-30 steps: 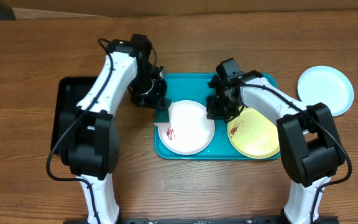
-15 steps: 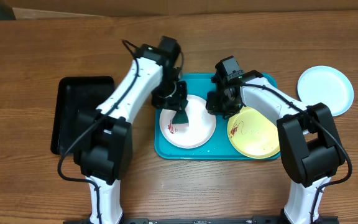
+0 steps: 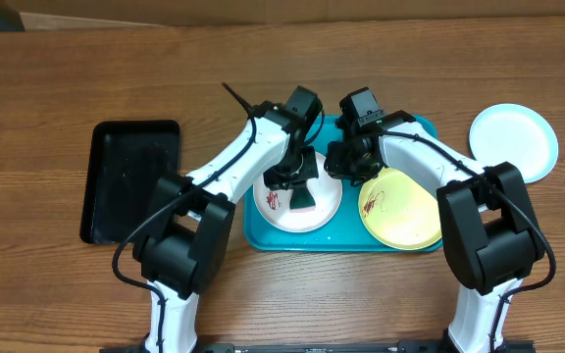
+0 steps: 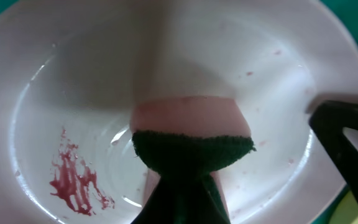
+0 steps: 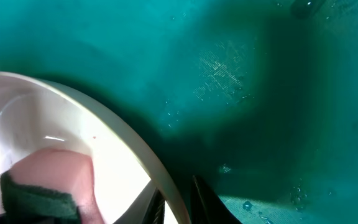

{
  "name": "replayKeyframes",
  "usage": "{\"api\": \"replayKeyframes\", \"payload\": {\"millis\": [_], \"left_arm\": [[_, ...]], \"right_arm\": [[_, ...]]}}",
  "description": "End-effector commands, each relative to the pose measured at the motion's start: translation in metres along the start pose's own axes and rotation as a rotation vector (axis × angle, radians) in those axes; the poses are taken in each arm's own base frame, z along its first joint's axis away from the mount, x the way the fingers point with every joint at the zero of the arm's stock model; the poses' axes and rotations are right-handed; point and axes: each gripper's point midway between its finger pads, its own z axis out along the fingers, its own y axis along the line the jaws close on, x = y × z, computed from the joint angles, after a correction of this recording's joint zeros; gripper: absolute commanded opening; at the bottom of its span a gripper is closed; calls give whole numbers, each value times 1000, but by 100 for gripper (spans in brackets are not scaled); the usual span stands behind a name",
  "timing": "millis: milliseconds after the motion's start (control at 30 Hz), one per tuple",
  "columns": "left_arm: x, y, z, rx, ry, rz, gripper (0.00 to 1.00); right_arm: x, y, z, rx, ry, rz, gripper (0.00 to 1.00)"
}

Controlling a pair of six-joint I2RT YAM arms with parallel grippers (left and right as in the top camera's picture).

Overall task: Clean dirty plates on tray and stack at the side
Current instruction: 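Slide the white plate left and bring the sponge onto it, then scrub the white plate with the sponge while right gripper holds rim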

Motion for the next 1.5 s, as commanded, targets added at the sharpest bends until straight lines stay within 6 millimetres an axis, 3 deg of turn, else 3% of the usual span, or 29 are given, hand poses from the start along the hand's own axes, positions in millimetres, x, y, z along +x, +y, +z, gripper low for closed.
{"api": "replayKeyframes", "payload": {"millis": [0,267,433,500,667,800,900,1033,1100,1267,1467], "left_arm": [[8,21,16,-67,27,-55,4],[-13,100,-2,-427,-100,-78,4],[-23,131,-17,-554,-143,-93,4],[-27,134,-23,-569,-149,-90,4],[-41,122,-47,-545,-179,-96,4],[-52,100,-66,-469,-205,-101,4],[-49,65,-63,-287,-147,-84,4],[-31,2,-48,53,-12,57,4],[-26,-11,-44,114,12,79,4],[-12,-18,-22,119,26,148,4],[-2,11,9,31,38,125,4]], "right_arm": [[-3,-7,2,35,-13,11,17],[-2,-7,2,36,-10,12,17],[-1,-7,2,38,-6,13,17],[-1,-7,2,38,-6,13,17],[0,-8,2,39,-3,14,17],[2,-8,2,42,5,16,17],[2,-9,2,43,7,17,17],[2,-9,2,43,6,17,17],[2,-9,2,43,7,17,17],[2,-9,2,42,7,17,17],[3,-9,2,42,8,17,16]]}}
